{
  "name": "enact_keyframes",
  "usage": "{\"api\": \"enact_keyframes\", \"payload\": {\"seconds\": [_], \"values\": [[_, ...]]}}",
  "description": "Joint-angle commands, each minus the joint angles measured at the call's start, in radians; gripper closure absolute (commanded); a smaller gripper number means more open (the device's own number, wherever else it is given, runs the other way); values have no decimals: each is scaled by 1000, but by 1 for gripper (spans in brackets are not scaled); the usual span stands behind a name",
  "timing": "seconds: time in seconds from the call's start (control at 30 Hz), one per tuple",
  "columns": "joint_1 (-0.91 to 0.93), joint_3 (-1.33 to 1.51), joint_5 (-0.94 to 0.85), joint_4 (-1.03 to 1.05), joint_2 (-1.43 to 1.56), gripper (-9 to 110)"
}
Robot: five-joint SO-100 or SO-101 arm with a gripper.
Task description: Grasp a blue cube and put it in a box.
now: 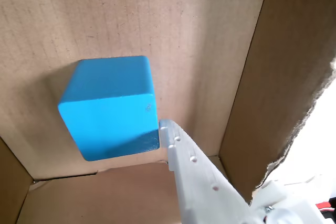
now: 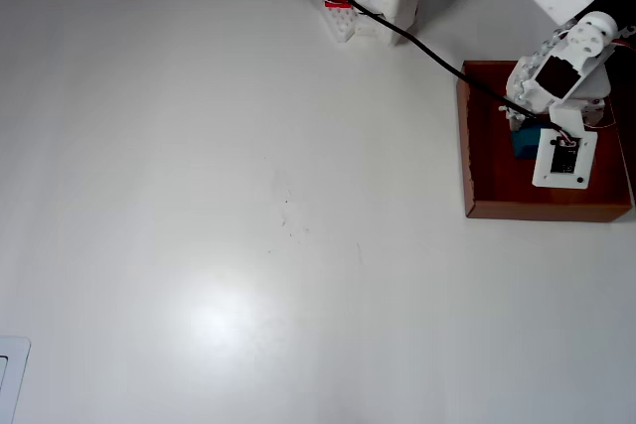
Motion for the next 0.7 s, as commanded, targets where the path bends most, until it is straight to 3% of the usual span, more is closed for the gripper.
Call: {"api": "enact_keyframes", "payload": {"seconds": [0.0, 0.67], "values": [[-8, 3, 5, -2, 71, 59], [28, 57, -14, 103, 399, 61]]}}
